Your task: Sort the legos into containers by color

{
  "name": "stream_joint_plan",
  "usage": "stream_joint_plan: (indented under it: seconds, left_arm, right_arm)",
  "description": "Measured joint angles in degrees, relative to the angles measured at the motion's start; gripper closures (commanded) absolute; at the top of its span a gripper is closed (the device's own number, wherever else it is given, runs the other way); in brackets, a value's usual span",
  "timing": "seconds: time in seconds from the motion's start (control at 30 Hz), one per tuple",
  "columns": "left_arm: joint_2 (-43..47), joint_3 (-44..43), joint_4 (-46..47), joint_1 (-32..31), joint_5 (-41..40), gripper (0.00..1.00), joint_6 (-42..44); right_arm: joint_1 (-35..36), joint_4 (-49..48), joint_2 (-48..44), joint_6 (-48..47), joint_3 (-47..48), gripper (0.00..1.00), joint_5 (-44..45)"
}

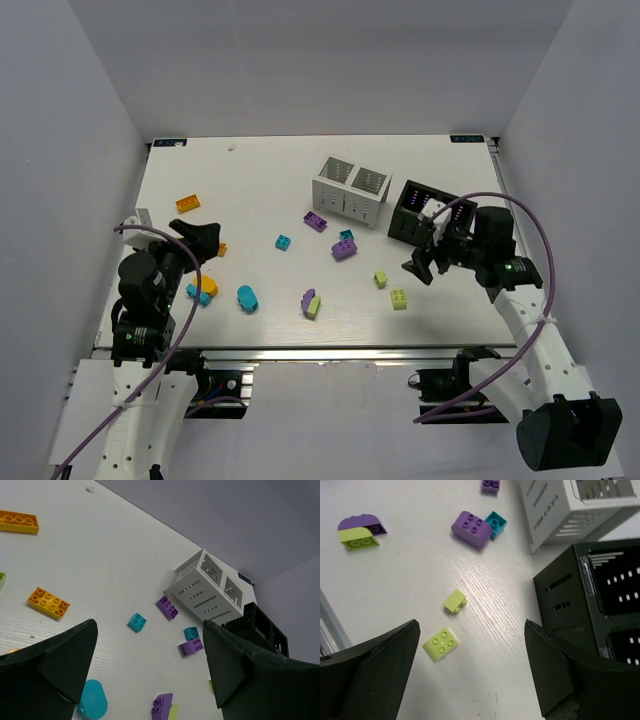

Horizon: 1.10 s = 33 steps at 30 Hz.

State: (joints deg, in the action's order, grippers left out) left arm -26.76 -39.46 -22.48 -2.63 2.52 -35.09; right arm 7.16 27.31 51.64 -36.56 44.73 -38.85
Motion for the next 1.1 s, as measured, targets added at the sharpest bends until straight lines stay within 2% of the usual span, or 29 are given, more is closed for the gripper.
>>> stream_joint_plan:
  seconds: [0.13, 0.27, 0.37, 0.43, 0.47, 0.53, 0.57, 0.6, 0.63, 0.67, 0.73, 0.77, 0.83, 0.87, 0.9, 1.0, 1.1]
  left_arm:
    - [1.1, 0.4, -0.5, 0.0, 0.1, 0.04, -1.2]
    - [1.2, 0.9, 0.0, 0.0, 0.2, 0.02, -2.1]
    - [1.1, 1.6, 0.2, 0.0, 0.4, 0.02, -2.8]
    - [1.0, 1.7, 0.2, 0.0, 0.6, 0.03, -3.2]
    - [1.0, 1.7, 0.2, 0.0, 0.7, 0.05, -3.3]
    - [0.7, 1.7, 0.1, 0.0, 1.2, 0.18, -3.5]
    - [0.5, 1.7, 0.0, 0.0, 1.4, 0.28, -3.4]
    - [0.2, 1.7, -0.3, 0.0, 1.7, 0.4, -3.4]
    - [-0.1, 1.7, -0.5, 0.0, 2.0, 0.64, -3.5]
    - [-0.3, 1.8, -0.8, 0.0, 2.4, 0.72, -3.8]
    - [-0.4, 2.2, -1.0, 0.0, 3.1, 0.78, -3.5]
    - [-0.4, 2.5, -1.2, 0.0, 3.4, 0.75, -3.5]
    - [-0.5, 2.9, -1.2, 0.0, 4.1, 0.59, -3.6]
    - [-0.5, 3.1, -1.1, 0.0, 4.4, 0.38, -3.7]
    - [-0.5, 3.4, -1.1, 0.0, 4.7, 0.31, -3.5]
    - [-0.7, 4.5, -1.0, 0.0, 5.6, 0.22, -4.5]
    - [-1.5, 4.9, -1.3, 0.0, 6.6, 0.21, -4.5]
  right_arm:
    - [0.1, -2.3, 2.7, 13.4, 1.3, 0.11, 9.7]
    - [0.1, -2.1, 7.1, 19.0, 6.2, 0.11, 16.7]
    - [-0.1, -1.8, 7.4, 14.9, 7.0, 0.11, 14.0]
    - [0.0, 0.3, 7.1, 7.2, 6.9, 0.18, 8.2]
    - [0.0, 1.7, 6.8, 2.8, 6.6, 0.28, 4.5]
    - [0.2, 4.7, 6.3, -5.6, 5.4, 0.41, -2.5]
    - [0.7, 6.7, 6.1, -9.9, 4.7, 0.49, -5.6]
    - [1.1, 8.4, 6.2, -13.4, 4.1, 0.51, -7.8]
    - [1.6, 10.3, 6.5, -16.3, 3.6, 0.52, -9.4]
    - [2.3, 12.2, 7.0, -19.2, 3.2, 0.44, -10.7]
    - [3.8, 15.4, 8.6, -23.7, 3.1, 0.19, -12.2]
    - [4.5, 16.3, 9.4, -25.3, 3.1, 0.11, -12.6]
    - [5.7, 17.4, 10.8, -27.3, 3.1, 0.11, -12.7]
    - [6.4, 17.5, 11.4, -27.6, 3.1, 0.11, -12.6]
    - [7.3, 17.5, 11.8, -27.6, 3.1, 0.11, -12.1]
    - [10.5, 15.5, 13.1, -24.0, 3.1, 0.11, -9.4]
    - [13.9, 9.6, 14.3, -16.0, 3.1, 0.13, -4.8]
